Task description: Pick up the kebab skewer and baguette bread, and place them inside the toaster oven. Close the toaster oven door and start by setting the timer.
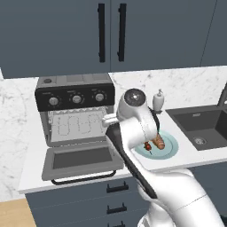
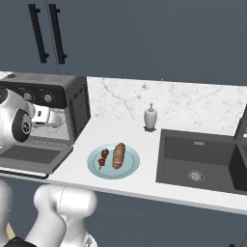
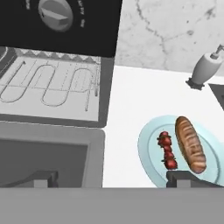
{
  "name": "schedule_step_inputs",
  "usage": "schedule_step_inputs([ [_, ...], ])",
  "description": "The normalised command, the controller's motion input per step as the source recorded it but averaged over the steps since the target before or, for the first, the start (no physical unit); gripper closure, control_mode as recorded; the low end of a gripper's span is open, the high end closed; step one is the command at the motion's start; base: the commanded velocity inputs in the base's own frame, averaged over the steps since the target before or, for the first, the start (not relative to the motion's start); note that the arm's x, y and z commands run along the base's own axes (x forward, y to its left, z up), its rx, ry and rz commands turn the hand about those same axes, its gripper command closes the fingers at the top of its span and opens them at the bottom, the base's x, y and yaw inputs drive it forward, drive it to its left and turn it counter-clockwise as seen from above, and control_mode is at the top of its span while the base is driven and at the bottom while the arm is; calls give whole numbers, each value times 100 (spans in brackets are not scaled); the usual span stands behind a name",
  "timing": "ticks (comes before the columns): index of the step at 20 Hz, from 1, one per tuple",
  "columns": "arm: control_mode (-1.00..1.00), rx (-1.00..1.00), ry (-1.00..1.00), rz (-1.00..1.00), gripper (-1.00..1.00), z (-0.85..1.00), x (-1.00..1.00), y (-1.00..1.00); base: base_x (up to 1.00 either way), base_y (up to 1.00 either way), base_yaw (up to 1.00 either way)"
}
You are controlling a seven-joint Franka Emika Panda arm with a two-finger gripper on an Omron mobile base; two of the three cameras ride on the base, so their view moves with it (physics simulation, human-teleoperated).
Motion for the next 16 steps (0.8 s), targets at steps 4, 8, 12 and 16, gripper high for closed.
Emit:
schedule_step_inputs([
  [4, -100, -14, -9, 0, -100, 0, 4, 97, 0, 0, 0],
  [8, -100, -26, 0, 0, -100, 0, 12, 87, 0, 0, 0],
  [12, -100, -19, 0, 5, -100, -2, 17, 37, 0, 0, 0],
  [16, -100, -13, -3, 10, -100, -14, 12, 19, 0, 0, 0],
])
